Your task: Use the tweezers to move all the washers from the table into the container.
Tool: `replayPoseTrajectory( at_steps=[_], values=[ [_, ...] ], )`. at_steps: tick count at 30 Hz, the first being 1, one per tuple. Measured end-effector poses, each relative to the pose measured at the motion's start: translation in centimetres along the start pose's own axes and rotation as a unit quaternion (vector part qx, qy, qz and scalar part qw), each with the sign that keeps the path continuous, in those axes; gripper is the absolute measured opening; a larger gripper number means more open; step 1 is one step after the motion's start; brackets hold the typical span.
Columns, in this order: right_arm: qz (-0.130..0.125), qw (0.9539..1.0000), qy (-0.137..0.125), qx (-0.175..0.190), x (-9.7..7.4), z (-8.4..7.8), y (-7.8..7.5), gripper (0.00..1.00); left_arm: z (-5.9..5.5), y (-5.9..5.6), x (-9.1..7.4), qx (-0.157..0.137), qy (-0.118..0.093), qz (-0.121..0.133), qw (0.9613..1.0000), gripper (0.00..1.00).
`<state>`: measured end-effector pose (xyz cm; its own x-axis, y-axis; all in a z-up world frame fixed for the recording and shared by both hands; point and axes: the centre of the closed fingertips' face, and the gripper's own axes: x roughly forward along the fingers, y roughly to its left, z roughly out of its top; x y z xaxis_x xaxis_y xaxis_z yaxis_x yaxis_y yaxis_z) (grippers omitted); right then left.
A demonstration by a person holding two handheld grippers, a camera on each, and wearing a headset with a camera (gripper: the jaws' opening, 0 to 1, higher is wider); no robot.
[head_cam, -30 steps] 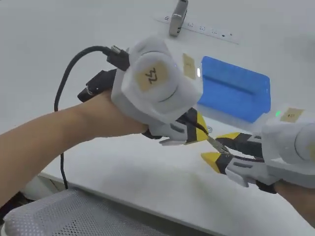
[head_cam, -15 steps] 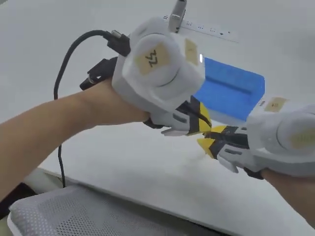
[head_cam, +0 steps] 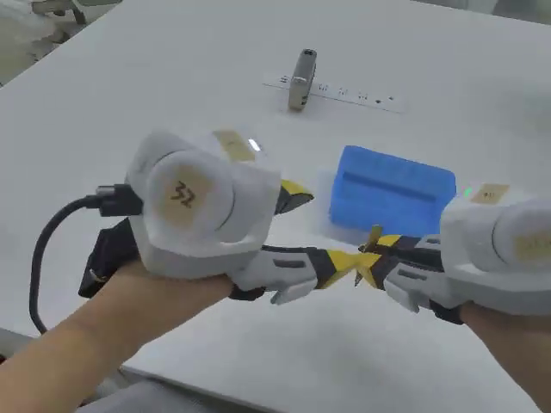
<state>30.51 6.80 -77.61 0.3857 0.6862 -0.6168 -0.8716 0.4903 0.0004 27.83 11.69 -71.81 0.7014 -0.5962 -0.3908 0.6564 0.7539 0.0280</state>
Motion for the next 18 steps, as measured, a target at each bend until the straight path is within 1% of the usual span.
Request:
replayPoseTrajectory(
  at_steps=[1, 2, 3, 5, 6, 7, 8, 9, 10, 13, 14, 16, 18],
  values=[
    [-0.005, 0.9999, -0.009, 0.006, -0.1, 0.4, -0.4, 0.04, -0.5, 0.5, -0.8, -0.001, 0.004, 0.022, 0.9997, 0.52],
    [-0.007, 0.9998, -0.016, 0.014, -0.1, 0.7, -0.6, 0.04, -0.8, 0.9, -1.3, -0.005, 0.007, 0.039, 0.9992, 0.56],
    [-0.006, 0.9996, -0.018, 0.02, -0.2, 0.8, -0.7, 0.04, -1.0, 1.1, -1.7, -0.007, 0.007, 0.05, 0.9987, 0.6],
    [-0.009, 0.9994, -0.024, 0.024, -0.3, 1.2, -1.2, 0.04, -1.5, 1.8, -2.9, -0.017, 0.006, 0.08, 0.9966, 0.65],
    [-0.01, 0.9992, -0.028, 0.027, -0.3, 1.5, -1.4, 0.04, -1.7, 2.1, -3.4, -0.027, 0.003, 0.098, 0.9948, 0.68],
    [-0.01, 0.9991, -0.03, 0.029, -0.2, 1.6, -1.5, 0.04, -1.9, 2.2, -3.6, -0.036, 0.001, 0.104, 0.9939, 0.74],
    [-0.009, 0.9989, -0.032, 0.032, -0.1, 1.6, -1.6, 0.04, -2.3, 2.3, -3.9, -0.044, 0.005, 0.11, 0.993, 0.78],
    [-0.008, 0.9988, -0.031, 0.036, 0.1, 1.6, -1.7, 0.04, -2.8, 2.6, -4.2, -0.046, 0.01, 0.124, 0.9912, 0.82],
    [-0.007, 0.9989, -0.028, 0.036, 0.4, 1.5, -1.7, 0.04, -3.2, 2.8, -4.5, -0.045, 0.011, 0.135, 0.9898, 0.85],
    [-0.008, 0.9989, -0.03, 0.036, 0.8, 1.4, -1.9, 0.04, -4.1, 3.2, -5.2, -0.05, 0.017, 0.163, 0.9852, 0.94],
    [-0.007, 0.9987, -0.032, 0.039, 1.1, 1.4, -2.0, 0.05, -4.4, 3.2, -5.4, -0.052, 0.019, 0.173, 0.9834, 0.95],
    [-0.002, 0.9981, -0.032, 0.052, 1.7, 1.3, -2.1, 0.05, -4.9, 3.2, -5.5, -0.061, 0.021, 0.184, 0.9809, 0.95],
    [-0.005, 0.9978, -0.033, 0.057, 2.2, 1.0, -2.6, 0.05, -5.4, 2.9, -5.2, -0.066, 0.025, 0.19, 0.9794, 0.95]
  ],
)
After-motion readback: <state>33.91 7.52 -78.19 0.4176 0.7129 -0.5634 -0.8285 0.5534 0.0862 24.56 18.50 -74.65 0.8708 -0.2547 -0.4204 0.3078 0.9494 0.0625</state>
